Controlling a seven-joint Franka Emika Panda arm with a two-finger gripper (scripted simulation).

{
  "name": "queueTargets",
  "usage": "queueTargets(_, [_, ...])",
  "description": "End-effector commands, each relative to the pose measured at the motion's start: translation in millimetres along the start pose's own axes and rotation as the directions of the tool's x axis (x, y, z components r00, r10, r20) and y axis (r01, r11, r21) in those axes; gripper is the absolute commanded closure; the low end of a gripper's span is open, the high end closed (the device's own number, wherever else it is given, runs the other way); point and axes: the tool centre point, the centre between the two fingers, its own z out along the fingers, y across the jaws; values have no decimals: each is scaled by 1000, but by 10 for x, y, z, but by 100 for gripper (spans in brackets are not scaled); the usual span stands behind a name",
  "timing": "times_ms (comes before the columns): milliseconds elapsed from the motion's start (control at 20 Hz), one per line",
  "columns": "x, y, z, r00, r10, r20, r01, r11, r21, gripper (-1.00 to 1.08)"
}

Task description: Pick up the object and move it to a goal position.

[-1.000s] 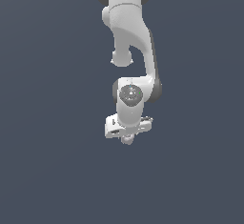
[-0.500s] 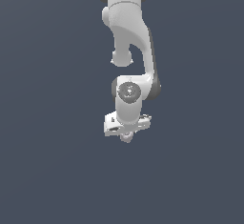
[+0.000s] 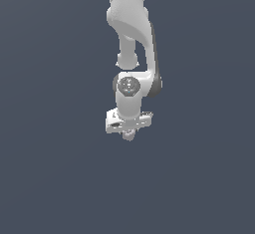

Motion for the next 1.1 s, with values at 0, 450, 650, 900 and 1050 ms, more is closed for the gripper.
queueTargets(0, [-161, 36, -7, 1000, 0, 0, 0, 1000, 0, 108])
queueTargets(450, [-773, 172, -30, 1000, 0, 0, 0, 1000, 0, 108])
queueTargets(650, [-985, 222, -38, 1000, 0, 0, 0, 1000, 0, 108])
queueTargets(900, [-1167, 268, -45, 1000, 0, 0, 0, 1000, 0, 108])
queueTargets(1050, [-1228, 285, -47, 1000, 0, 0, 0, 1000, 0, 108])
